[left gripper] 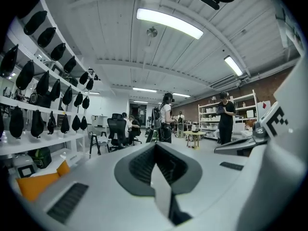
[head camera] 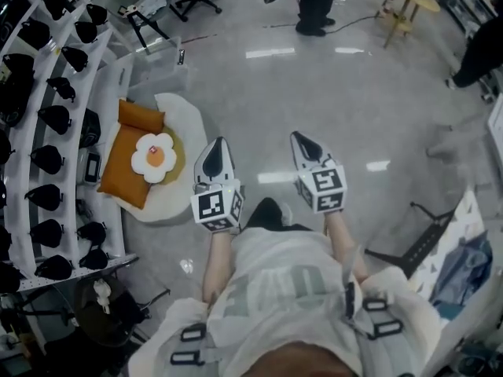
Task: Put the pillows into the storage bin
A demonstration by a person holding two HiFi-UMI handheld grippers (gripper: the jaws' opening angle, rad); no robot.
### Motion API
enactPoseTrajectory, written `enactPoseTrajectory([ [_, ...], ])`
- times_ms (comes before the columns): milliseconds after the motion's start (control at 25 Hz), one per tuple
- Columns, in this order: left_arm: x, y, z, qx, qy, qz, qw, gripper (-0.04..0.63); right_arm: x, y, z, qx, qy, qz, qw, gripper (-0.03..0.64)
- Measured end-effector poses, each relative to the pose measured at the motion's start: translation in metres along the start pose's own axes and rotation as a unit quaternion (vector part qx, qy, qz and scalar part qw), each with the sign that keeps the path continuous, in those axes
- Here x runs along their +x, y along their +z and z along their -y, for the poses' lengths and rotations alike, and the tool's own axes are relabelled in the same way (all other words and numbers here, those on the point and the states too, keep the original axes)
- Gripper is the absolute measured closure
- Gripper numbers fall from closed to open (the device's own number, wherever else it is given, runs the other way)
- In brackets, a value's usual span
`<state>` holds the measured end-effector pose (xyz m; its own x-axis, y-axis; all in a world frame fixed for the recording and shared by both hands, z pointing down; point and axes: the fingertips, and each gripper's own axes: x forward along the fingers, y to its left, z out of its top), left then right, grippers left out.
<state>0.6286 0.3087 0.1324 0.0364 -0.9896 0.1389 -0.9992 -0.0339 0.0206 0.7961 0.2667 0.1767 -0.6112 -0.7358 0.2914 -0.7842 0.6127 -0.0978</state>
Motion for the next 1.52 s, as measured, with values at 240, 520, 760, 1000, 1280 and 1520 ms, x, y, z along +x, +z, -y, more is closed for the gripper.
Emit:
enactPoseTrajectory([
  [240,0.032,0.004,0.002,0.015,0.003,0.004,0.9999,0.588,0.022,0.007,0.015,0.003,0.008,0.01,1.0,0.609],
  [520,0.041,0.004,-0.003,0.022,0.01,0.009,0.9997,0.588,0.036,0.007,0.02,0.004,0.019,0.016,1.0,0.609],
  [760,0.021,0.007,-0.054,0.005,0.07,0.006,0.9975,0.588,0.066,0.022,-0.026,-0.018,0.081,0.007,0.997,0.609],
  [1000,0.005,-0.02,-0.154,-0.027,0.169,0.016,0.9851,0.588,0.14,0.023,-0.105,-0.065,0.173,0.006,0.983,0.609],
  [1280,-0.005,-0.04,-0.293,-0.07,0.307,0.022,0.9489,0.588,0.256,0.049,-0.205,-0.124,0.287,0.0,0.95,0.609],
  [1520,-0.011,-0.043,-0.39,-0.081,0.396,0.031,0.9144,0.588,0.357,0.069,-0.287,-0.158,0.373,-0.014,0.914,0.609],
])
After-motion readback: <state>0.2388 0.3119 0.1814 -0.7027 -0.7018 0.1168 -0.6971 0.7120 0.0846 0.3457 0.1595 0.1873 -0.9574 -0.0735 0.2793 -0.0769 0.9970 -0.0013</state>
